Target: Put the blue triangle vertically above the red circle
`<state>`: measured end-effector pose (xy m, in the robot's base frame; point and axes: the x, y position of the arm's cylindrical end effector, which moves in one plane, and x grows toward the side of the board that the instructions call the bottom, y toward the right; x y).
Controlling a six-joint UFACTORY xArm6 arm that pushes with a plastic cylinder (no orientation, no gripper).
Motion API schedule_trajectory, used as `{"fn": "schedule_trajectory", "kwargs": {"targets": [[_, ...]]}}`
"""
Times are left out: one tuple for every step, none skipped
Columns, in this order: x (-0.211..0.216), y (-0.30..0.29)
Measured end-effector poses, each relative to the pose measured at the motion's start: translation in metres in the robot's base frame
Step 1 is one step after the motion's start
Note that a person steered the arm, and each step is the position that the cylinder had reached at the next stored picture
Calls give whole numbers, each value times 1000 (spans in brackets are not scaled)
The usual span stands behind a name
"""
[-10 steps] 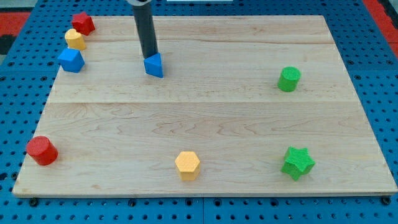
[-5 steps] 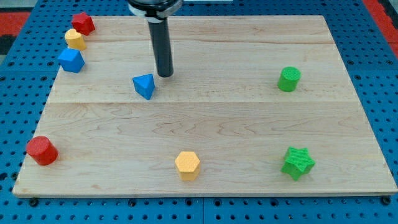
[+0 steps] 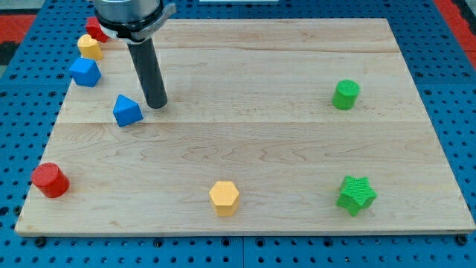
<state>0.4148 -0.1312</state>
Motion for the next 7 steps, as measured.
{"fn": "schedule_trajectory", "kwargs": {"targets": [[21, -21], [23, -61], [6, -75], [4, -73], [4, -104], [4, -112], [19, -87]]}}
